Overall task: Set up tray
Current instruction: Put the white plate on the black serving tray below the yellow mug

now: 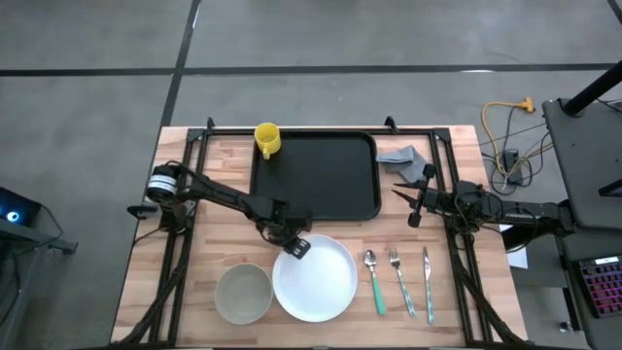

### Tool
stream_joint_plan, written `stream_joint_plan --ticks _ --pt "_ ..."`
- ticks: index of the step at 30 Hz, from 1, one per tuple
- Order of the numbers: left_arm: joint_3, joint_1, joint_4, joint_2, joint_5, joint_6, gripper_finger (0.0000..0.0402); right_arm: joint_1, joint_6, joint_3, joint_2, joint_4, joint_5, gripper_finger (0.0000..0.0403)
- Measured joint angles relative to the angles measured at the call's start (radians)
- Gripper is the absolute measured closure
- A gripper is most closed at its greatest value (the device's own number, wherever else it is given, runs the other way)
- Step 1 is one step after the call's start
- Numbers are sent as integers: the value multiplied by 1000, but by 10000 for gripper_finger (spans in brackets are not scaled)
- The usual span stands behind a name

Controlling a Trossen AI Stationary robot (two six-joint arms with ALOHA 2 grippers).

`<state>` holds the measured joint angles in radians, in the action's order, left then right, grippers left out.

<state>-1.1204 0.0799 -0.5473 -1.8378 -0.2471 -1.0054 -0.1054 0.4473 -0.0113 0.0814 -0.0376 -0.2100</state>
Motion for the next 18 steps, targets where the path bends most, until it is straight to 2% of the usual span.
stream_joint_plan --ticks 6,9,13,18 --pt "-20 0 -6 -19 -3 0 295 0 -1 0 0 0 0 335" --pt "-20 0 -5 -19 0 0 322 0 0 0 0 0 0 335" --pt "-20 0 5 -20 -7 2 387 0 -1 0 0 0 0 335" --pt "-20 0 23 -20 -19 7 399 0 0 0 0 0 0 335"
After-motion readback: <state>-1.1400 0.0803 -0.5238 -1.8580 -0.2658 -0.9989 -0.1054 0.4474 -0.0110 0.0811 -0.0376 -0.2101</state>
